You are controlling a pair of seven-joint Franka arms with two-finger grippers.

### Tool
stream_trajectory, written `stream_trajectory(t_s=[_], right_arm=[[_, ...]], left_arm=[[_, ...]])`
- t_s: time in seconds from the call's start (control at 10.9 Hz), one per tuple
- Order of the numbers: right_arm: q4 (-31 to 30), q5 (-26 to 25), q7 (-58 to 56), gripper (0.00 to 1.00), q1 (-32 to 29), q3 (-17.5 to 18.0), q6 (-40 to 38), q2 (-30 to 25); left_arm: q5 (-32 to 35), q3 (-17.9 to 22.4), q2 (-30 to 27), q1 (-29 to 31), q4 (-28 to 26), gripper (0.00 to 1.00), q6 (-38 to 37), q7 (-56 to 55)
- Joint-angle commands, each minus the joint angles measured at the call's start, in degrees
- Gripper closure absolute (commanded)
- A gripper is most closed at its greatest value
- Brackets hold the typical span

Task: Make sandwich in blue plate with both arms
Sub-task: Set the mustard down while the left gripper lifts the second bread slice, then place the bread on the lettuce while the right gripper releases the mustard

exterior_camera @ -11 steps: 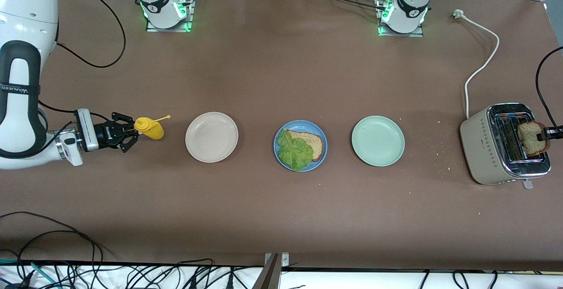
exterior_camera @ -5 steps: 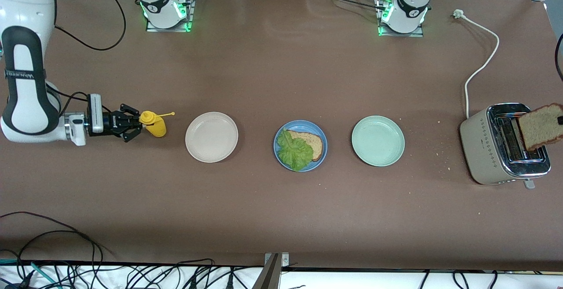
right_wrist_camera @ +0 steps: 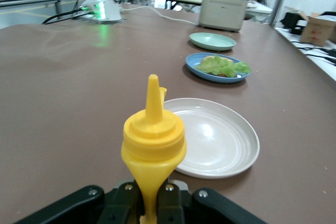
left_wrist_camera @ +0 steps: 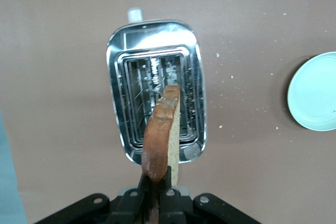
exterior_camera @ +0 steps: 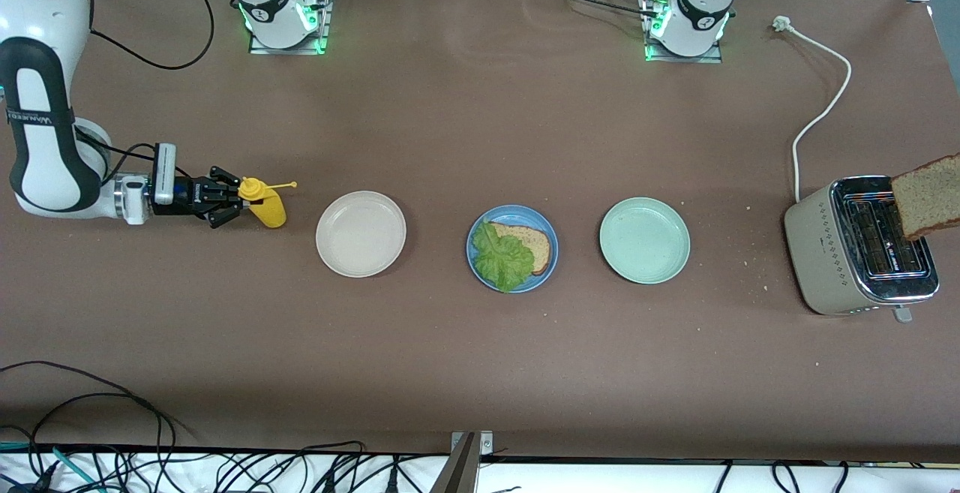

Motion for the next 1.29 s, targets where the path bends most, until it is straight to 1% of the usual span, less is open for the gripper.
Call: stream_trajectory(t_s=[0.0, 0.09, 0.18, 0.28, 0.37, 0.46, 0.55, 0.73, 0.83, 0.92, 1.01, 1.1, 1.19], right_arm=[[0.4, 6.7, -3.9, 1.0, -1.1, 0.6, -1.2, 3.9], [1.0, 9.7, -3.9, 1.0, -1.0, 0.7, -1.8, 6.1], [1.2, 11.1, -3.9, 1.0, -1.0, 0.7, -2.2, 6.8], [1.3, 11.1, -3.9, 1.0, -1.0, 0.7, -2.3, 6.8], [1.3, 11.1, -3.9, 1.0, -1.0, 0.7, -2.3, 6.8], [1.4, 11.1, -3.7, 0.73, -1.0, 0.7, -2.2, 6.8], [1.6, 11.3, -3.8, 0.01, -1.0, 0.7, -2.3, 6.9], [2.2, 11.3, -3.5, 0.0, -1.0, 0.6, -2.2, 6.3], [3.7, 10.7, -3.4, 0.0, -1.1, 0.4, -2.3, 6.0], [5.2, 10.0, -3.2, 0.0, -1.9, 0.3, -2.3, 6.0], [5.9, 8.1, -0.7, 0.0, -1.9, -0.7, -2.1, 5.1], [5.9, 5.1, 3.8, 0.0, -1.9, -2.6, -1.8, 3.3], [5.9, 0.7, 10.0, 0.0, -1.9, -3.6, -1.3, 0.8]], left_arm=[[-1.0, -4.2, 1.2, -0.1, 1.8, 1.0, -1.5, 0.1], [-1.1, -5.5, 1.6, -0.8, 0.6, 1.0, -0.9, -0.9], [-1.1, -6.6, 1.3, -3.3, -0.2, 1.0, -1.6, -2.1], [-2.2, -6.7, 2.7, -4.6, -0.1, 1.0, -1.8, -3.6], [-4.8, -6.7, 3.4, -6.4, -0.8, 1.0, -1.7, -4.0], [-8.5, -6.6, 4.1, -8.9, -1.7, 1.0, -1.7, -6.1], [-13.0, -6.6, 5.1, -11.1, -2.3, 1.0, -1.7, -10.8], [-18.9, -6.6, 7.5, -16.9, -2.5, 1.0, -1.4, -22.7], [-23.2, -6.6, 9.3, -19.4, -2.5, 1.0, -1.0, -26.3], [-28.1, -6.3, 11.2, -21.6, -2.5, 1.0, 0.5, -26.7], [-31.8, -6.0, 13.3, -23.7, -2.6, 1.0, 3.4, -26.2], [-34.3, -5.6, 15.3, -26.6, -2.6, 1.0, 6.7, -26.2], [-36.7, -5.3, 17.1, -29.5, -2.5, 1.0, 10.6, -26.2]])
